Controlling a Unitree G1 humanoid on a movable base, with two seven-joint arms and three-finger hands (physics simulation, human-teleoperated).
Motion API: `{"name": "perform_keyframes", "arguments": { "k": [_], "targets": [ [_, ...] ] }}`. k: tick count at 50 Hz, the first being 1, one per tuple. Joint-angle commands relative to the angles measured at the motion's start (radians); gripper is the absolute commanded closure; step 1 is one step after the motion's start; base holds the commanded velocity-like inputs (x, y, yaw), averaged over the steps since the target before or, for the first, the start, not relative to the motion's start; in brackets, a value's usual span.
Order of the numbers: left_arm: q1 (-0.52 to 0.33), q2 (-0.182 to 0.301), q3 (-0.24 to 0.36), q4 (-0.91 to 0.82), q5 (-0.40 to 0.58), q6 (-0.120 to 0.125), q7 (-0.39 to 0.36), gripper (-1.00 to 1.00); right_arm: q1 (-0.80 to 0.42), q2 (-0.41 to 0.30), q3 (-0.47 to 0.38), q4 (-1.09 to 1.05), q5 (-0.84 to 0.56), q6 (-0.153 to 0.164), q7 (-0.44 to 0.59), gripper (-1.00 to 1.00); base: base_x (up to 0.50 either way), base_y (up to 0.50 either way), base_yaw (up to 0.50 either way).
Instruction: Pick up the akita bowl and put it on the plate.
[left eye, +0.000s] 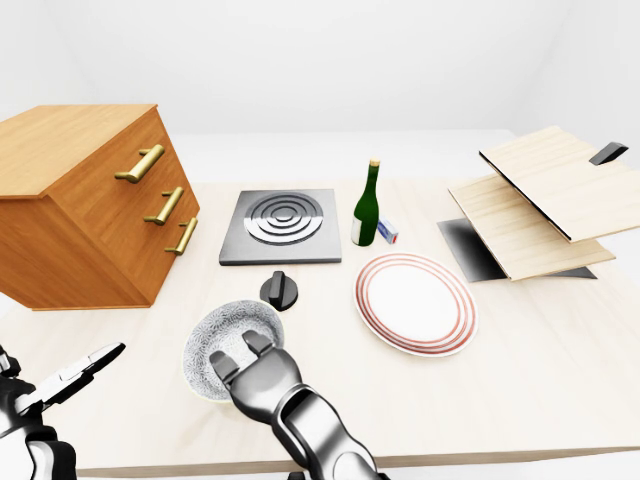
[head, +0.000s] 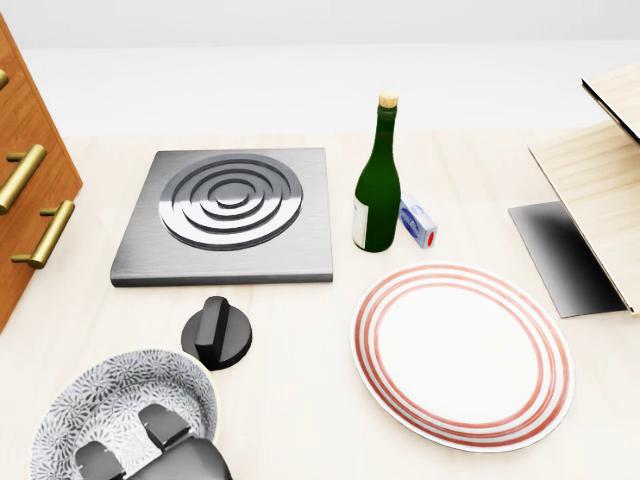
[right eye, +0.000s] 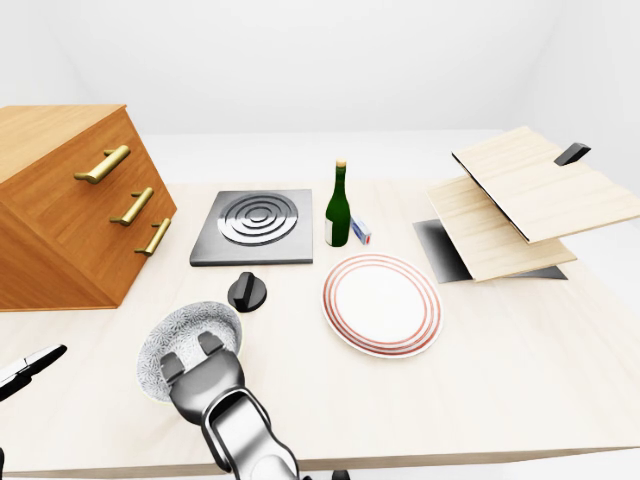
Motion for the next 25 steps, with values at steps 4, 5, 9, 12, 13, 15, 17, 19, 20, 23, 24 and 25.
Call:
{"name": "perform_keyframes", "arguments": {
  "k": [4,5,9,12,13,15,17,19,20,23,24,25],
  "targets": [
    [0.001,-0.001,0.001,-0.004,0.0,0.003,-0.001,-1.0,-0.008,0.007,-0.006,0.034,0.002,0.0,0.0,-1.0,0.0,0.0,0.0],
    [0.001,-0.001,0.002,-0.005,-0.002,0.005,-0.001,-1.0,-0.017,0.007,-0.015,0.048,0.004,0.0,0.0,-1.0,0.0,0.0,0.0],
    [-0.002,-0.001,0.001,0.0,0.0,0.003,0.002,-1.0,-0.026,0.016,-0.028,0.075,0.012,0.0,0.0,-1.0,0.0,0.0,0.0],
    [-0.002,0.0,0.0,0.004,0.0,-0.002,0.003,-1.0,-0.028,0.022,-0.033,0.076,0.012,0.0,0.0,-1.0,0.0,0.0,0.0],
    [0.0,0.0,0.0,0.002,0.0,-0.001,0.003,-1.0,-0.03,0.022,-0.037,0.079,0.011,0.0,0.0,-1.0,0.0,0.0,0.0],
    [0.0,0.0,0.001,0.002,0.0,-0.002,0.002,-1.0,-0.025,0.022,-0.034,0.08,0.011,0.0,0.0,-1.0,0.0,0.0,0.0],
    [0.0,0.0,0.0,0.003,0.0,-0.003,0.001,-1.0,-0.026,0.022,-0.034,0.08,0.011,0.0,0.0,-1.0,0.0,0.0,0.0],
    [0.0,0.0,0.0,0.004,0.0,-0.003,0.001,-1.0,-0.026,0.022,-0.034,0.08,0.01,0.0,0.0,-1.0,0.0,0.0,0.0],
    [0.0,0.0,0.0,0.003,0.0,-0.003,0.001,-1.0,-0.027,0.023,-0.035,0.084,0.012,0.0,0.0,-1.0,0.0,0.0,0.0],
    [0.001,0.0,0.001,0.0,0.0,0.0,0.001,-1.0,-0.028,0.026,-0.034,0.087,0.013,0.0,0.0,-1.0,0.0,0.0,0.0],
    [0.0,0.0,0.0,0.004,0.001,-0.004,0.001,-1.0,-0.028,0.026,-0.034,0.086,0.013,0.0,0.0,-1.0,0.0,0.0,0.0],
    [-0.001,0.0,0.0,0.005,0.001,-0.004,0.001,-1.0,-0.031,0.027,-0.036,0.085,0.012,0.0,0.0,-1.0,0.0,0.0,0.0]
  ]
}}
